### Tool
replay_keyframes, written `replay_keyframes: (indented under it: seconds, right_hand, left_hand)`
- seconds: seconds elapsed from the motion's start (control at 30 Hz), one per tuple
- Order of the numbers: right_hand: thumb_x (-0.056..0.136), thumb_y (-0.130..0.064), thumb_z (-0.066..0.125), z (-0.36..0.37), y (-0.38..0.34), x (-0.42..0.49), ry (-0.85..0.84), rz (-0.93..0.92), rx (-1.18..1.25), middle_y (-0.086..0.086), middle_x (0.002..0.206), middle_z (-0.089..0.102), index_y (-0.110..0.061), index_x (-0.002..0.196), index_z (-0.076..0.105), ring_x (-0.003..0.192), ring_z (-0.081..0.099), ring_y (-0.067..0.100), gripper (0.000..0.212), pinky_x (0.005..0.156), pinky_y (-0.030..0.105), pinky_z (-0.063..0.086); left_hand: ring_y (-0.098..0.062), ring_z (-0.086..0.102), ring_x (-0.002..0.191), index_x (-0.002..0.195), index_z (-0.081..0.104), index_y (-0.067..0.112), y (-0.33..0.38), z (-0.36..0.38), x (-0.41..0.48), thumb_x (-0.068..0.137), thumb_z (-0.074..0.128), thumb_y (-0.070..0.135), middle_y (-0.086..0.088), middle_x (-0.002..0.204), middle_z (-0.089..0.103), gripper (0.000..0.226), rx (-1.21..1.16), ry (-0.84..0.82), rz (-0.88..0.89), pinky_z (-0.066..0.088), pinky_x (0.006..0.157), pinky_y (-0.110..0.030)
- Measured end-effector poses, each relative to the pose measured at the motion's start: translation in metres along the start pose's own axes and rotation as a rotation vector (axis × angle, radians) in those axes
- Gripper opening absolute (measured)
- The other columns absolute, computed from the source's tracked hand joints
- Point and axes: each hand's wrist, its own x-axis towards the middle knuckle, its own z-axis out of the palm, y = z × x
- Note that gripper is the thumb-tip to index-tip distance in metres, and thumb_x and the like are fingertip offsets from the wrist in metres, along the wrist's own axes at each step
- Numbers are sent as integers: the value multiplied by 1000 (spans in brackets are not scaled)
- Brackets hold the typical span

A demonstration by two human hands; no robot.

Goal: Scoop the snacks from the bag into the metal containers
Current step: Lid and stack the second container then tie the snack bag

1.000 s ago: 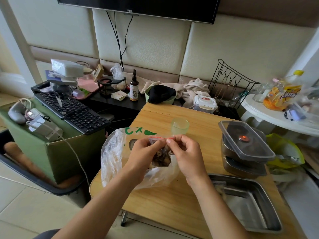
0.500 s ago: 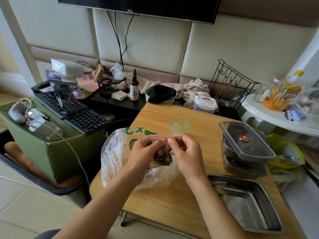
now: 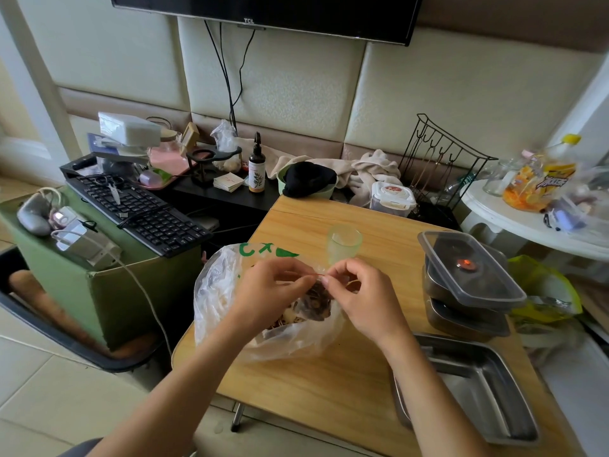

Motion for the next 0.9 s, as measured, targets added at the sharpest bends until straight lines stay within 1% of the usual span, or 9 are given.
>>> replay_keyframes:
  seconds: [0.03, 0.17, 0.23, 0.3, 0.37, 0.5, 0.7, 0.8, 0.9]
  right_hand:
    - [94, -23, 76, -2, 1, 0, -7, -13, -20, -12, 84, 69, -22, 84, 72, 85, 63, 5, 10, 70, 12, 46]
    - [94, -22, 76, -4, 0, -1, -31, -54, -42, -12, 85, 67, -23, 84, 71, 85, 62, 6, 10, 70, 11, 45]
    - [94, -20, 76, -3, -1, -1, -29, -78, -54, -12, 85, 66, -22, 84, 71, 84, 62, 5, 11, 69, 10, 44]
    - [94, -20, 74, -2, -1, -1, -27, -95, -70, -13, 85, 64, -22, 84, 69, 84, 61, 5, 12, 69, 10, 43]
    - [97, -20, 71, -1, -1, -1, -39, -115, -109, -14, 86, 61, -24, 84, 65, 84, 59, 4, 15, 69, 10, 42]
    - [102, -18, 63, 5, 0, -1, -68, -154, -196, -16, 89, 53, -23, 87, 56, 87, 53, 1, 17, 71, 12, 39]
    - [99, -17, 64, 8, -6, -2, -36, -173, -165, -15, 90, 54, -24, 87, 55, 88, 53, 2, 16, 72, 10, 40]
    - [98, -18, 67, 7, -7, -2, -57, -150, -110, -13, 93, 58, -24, 90, 59, 91, 58, 4, 13, 73, 10, 44]
    - [97, -16, 67, 6, -6, -2, -57, -167, -146, -13, 93, 58, -19, 90, 63, 90, 58, 6, 9, 72, 17, 49]
  left_hand:
    - [2, 71, 86, 90, 79, 24, -1, -3, 1, 90, 77, 21, 16, 88, 77, 4, 44, -9, 14, 59, 75, -18]
    - [0, 70, 82, 86, 79, 25, -1, -4, 0, 89, 79, 20, 15, 84, 76, 6, 49, 20, 26, 56, 70, -16]
    - [-2, 70, 81, 83, 78, 26, -1, -3, 0, 89, 79, 20, 14, 83, 76, 9, 27, 28, -2, 59, 69, -21]
    - [-6, 72, 80, 82, 79, 25, -1, -4, 0, 89, 79, 20, 10, 82, 76, 8, -15, 26, -39, 64, 72, -33]
    - [-13, 73, 81, 81, 80, 23, 0, -4, 0, 88, 80, 18, 6, 82, 77, 8, -60, 31, -62, 64, 76, -42]
    - [-17, 74, 80, 78, 81, 21, 0, -3, 0, 86, 81, 15, 3, 81, 78, 10, -91, 66, -52, 63, 79, -47]
    - [-15, 72, 79, 78, 76, 24, -4, 2, 1, 89, 77, 19, 5, 79, 75, 12, -40, 72, -35, 63, 79, -46]
    - [-10, 71, 76, 79, 75, 24, -3, 4, 0, 89, 75, 18, 7, 78, 75, 12, -31, 77, -25, 62, 76, -35]
    - [-7, 70, 76, 82, 75, 22, -2, 6, -3, 90, 76, 17, 7, 78, 74, 10, -7, 63, -1, 60, 75, -28]
